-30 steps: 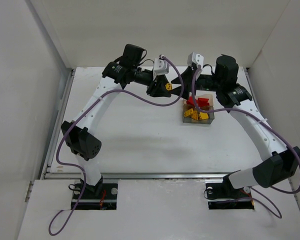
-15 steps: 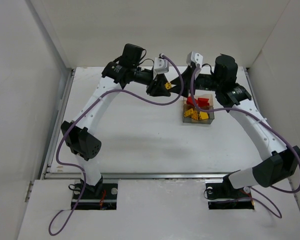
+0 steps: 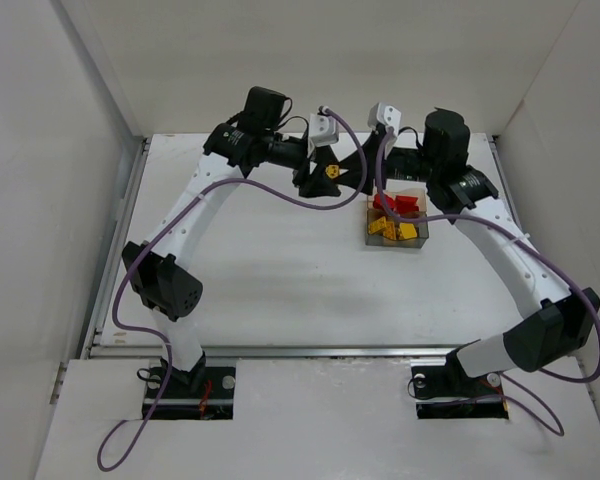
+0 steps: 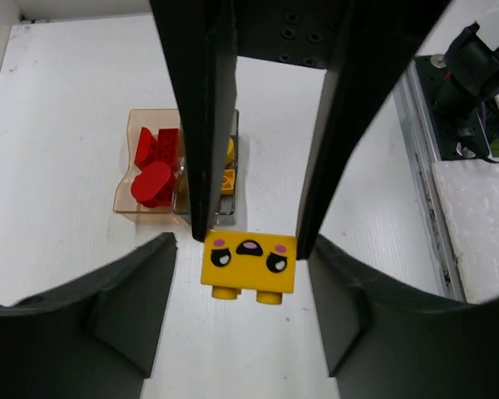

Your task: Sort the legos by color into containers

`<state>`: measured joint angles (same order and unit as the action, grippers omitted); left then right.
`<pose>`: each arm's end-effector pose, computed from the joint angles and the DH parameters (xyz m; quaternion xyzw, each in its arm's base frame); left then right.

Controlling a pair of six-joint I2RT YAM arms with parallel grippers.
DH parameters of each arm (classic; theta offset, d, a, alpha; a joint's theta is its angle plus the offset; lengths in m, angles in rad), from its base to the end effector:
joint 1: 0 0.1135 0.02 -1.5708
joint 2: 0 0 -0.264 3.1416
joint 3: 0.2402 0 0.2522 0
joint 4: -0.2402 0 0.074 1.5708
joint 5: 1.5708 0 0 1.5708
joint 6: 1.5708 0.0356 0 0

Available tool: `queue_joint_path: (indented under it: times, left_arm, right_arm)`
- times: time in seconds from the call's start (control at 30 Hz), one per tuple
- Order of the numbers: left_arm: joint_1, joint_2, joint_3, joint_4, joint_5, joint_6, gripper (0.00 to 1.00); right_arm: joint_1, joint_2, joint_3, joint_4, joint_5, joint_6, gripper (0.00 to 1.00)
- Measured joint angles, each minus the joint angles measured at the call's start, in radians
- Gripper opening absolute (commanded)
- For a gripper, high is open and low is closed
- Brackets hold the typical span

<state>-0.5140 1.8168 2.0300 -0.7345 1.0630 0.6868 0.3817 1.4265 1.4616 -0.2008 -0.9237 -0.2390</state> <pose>0.3245 -0.2189 0.4345 0.6310 0.4721 -0.3997 0.4681 0.2854 0.1451 0.4276 -0.4828 0.5627 0.3805 0.5528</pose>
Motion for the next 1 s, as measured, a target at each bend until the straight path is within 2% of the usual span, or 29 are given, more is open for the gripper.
queue_joint_path:
  times: [0.03, 0.07, 0.1, 0.33, 0.47, 0.53, 0.7, 0.83, 0.97, 1.0]
  left_arm:
    - [0.000, 0.000, -0.001, 0.006, -0.005, -0.004, 0.70]
    - [-0.002, 0.000, -0.001, 0.013, -0.010, -0.007, 0.82]
    - [-0.003, 0.000, -0.002, 0.017, -0.016, -0.008, 1.00]
    - [-0.008, 0.000, -0.011, 0.035, -0.081, -0.016, 1.00]
    - [-0.003, 0.000, -0.053, 0.053, -0.150, -0.019, 1.00]
    - [0.004, 0.000, -0.090, 0.066, -0.200, -0.038, 1.00]
    - [0.016, 0.000, -0.154, 0.101, -0.425, -0.076, 1.00]
    - [0.019, 0.000, -0.172, 0.129, -0.559, -0.087, 1.00]
    - [0.019, 0.000, -0.178, 0.147, -0.619, -0.097, 1.00]
    - [0.019, 0.000, -0.179, 0.153, -0.627, -0.101, 1.00]
  right_arm:
    - [0.005, 0.000, 0.000, 0.000, 0.008, 0.000, 0.00]
    - [0.008, 0.000, -0.002, 0.000, 0.015, 0.002, 0.00]
    - [0.011, -0.001, -0.004, 0.001, 0.021, 0.003, 0.00]
    - [-0.030, -0.006, -0.007, -0.038, 0.128, 0.014, 0.00]
    - [-0.089, -0.006, -0.036, -0.101, 0.313, 0.029, 0.00]
    - [-0.121, 0.003, -0.063, -0.156, 0.415, 0.039, 0.00]
    - [-0.184, 0.084, -0.136, -0.275, 0.622, 0.092, 0.00]
    - [-0.200, 0.148, -0.192, -0.345, 0.732, 0.133, 0.00]
    - [-0.206, 0.183, -0.201, -0.391, 0.802, 0.159, 0.00]
    - [-0.206, 0.185, -0.201, -0.396, 0.817, 0.163, 0.14]
